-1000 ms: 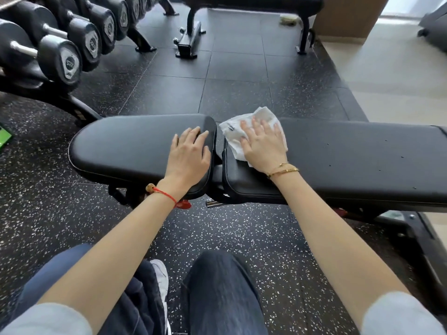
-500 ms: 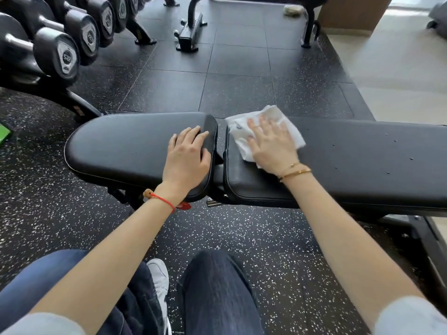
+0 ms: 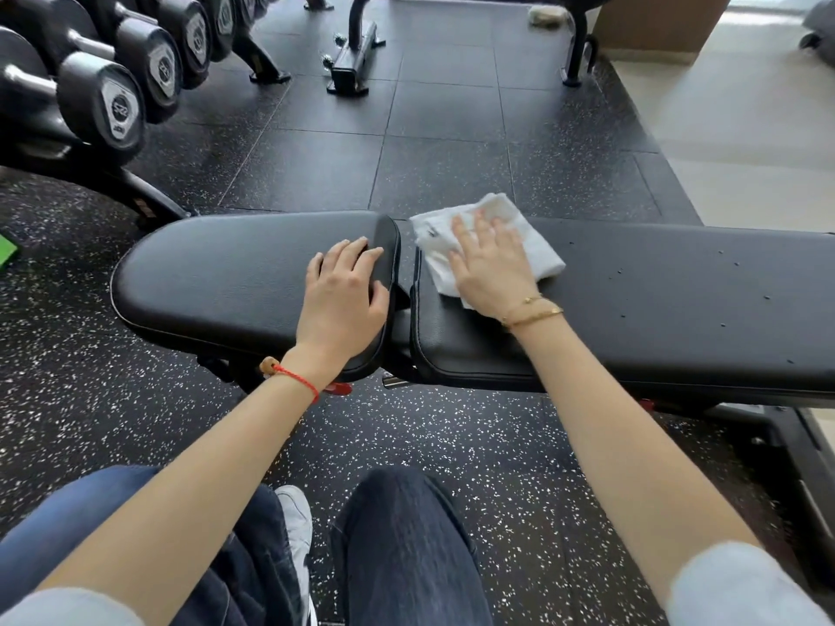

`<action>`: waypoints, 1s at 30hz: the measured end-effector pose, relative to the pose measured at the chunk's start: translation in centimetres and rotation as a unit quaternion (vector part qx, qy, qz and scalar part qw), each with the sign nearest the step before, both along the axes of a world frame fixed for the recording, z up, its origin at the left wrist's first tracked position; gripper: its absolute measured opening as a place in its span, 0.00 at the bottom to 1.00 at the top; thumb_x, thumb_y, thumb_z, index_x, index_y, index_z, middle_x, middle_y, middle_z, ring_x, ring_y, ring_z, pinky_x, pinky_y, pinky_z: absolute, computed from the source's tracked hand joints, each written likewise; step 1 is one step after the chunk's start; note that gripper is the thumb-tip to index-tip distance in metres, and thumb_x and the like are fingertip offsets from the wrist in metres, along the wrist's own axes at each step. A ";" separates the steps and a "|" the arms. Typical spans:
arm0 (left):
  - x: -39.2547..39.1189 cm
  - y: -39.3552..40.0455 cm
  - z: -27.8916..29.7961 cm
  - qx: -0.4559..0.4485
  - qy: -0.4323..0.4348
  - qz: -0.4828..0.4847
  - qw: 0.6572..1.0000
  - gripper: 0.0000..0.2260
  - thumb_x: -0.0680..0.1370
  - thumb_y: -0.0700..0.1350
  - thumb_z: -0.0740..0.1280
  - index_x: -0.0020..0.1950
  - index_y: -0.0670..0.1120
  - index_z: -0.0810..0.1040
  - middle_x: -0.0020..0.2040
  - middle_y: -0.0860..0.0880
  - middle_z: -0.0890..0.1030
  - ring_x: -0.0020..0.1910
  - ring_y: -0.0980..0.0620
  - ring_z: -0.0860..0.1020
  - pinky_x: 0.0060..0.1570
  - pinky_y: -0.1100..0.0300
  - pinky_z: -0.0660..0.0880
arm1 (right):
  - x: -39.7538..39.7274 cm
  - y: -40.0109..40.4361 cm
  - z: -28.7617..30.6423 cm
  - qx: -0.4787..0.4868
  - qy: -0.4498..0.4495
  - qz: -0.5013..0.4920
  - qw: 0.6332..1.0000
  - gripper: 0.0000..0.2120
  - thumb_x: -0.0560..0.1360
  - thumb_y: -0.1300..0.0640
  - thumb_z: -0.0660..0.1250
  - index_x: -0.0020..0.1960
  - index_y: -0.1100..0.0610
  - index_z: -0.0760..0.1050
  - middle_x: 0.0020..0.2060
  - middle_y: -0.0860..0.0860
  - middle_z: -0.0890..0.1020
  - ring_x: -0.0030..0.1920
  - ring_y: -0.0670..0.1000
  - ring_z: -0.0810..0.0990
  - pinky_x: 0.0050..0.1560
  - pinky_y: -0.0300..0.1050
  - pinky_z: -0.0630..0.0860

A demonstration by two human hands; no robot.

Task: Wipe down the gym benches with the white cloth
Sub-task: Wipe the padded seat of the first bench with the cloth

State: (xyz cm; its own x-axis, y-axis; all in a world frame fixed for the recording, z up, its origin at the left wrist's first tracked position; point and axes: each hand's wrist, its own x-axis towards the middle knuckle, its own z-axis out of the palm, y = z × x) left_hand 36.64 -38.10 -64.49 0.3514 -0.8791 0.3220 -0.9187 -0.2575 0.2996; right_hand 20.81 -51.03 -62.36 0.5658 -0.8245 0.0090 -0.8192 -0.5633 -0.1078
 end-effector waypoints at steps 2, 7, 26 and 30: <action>0.2 0.0 0.0 -0.001 0.004 0.000 1.000 0.21 0.78 0.46 0.62 0.71 0.47 0.72 0.73 0.47 0.70 0.74 0.47 0.65 0.75 0.47 0.56 | 1.2 1.2 -0.2 -0.006 -0.001 0.028 1.000 0.27 0.84 0.47 0.48 0.80 0.52 0.48 0.79 0.58 0.50 0.79 0.60 0.48 0.77 0.56 0.44; 0.4 0.1 -0.2 -0.009 0.006 -0.007 1.000 0.20 0.78 0.46 0.62 0.71 0.48 0.72 0.73 0.47 0.71 0.74 0.47 0.65 0.75 0.47 0.56 | -4.4 2.8 -1.0 -0.011 -0.025 0.062 0.998 0.26 0.83 0.45 0.47 0.80 0.46 0.48 0.80 0.54 0.50 0.79 0.57 0.46 0.76 0.54 0.40; 0.4 0.2 -0.2 -0.004 0.012 -0.008 1.000 0.21 0.79 0.46 0.61 0.72 0.48 0.71 0.74 0.48 0.69 0.75 0.48 0.63 0.76 0.47 0.55 | -8.3 1.6 -0.6 0.008 -0.007 -0.003 1.000 0.25 0.83 0.45 0.46 0.79 0.40 0.46 0.80 0.52 0.47 0.79 0.57 0.45 0.76 0.55 0.38; 0.1 0.1 0.0 -0.002 0.004 -0.005 1.000 0.21 0.79 0.46 0.61 0.71 0.47 0.72 0.73 0.47 0.70 0.74 0.47 0.64 0.76 0.47 0.55 | -4.0 -2.9 0.3 0.033 0.001 -0.089 0.996 0.25 0.83 0.43 0.45 0.79 0.42 0.48 0.80 0.53 0.47 0.79 0.58 0.45 0.76 0.60 0.39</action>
State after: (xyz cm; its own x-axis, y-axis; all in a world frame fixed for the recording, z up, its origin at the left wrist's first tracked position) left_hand 36.72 -37.99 -64.48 0.3451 -0.8812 0.3230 -0.9186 -0.2464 0.3090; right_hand 16.83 -53.91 -62.10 0.4108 -0.9104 -0.0486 -0.9056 -0.4012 -0.1378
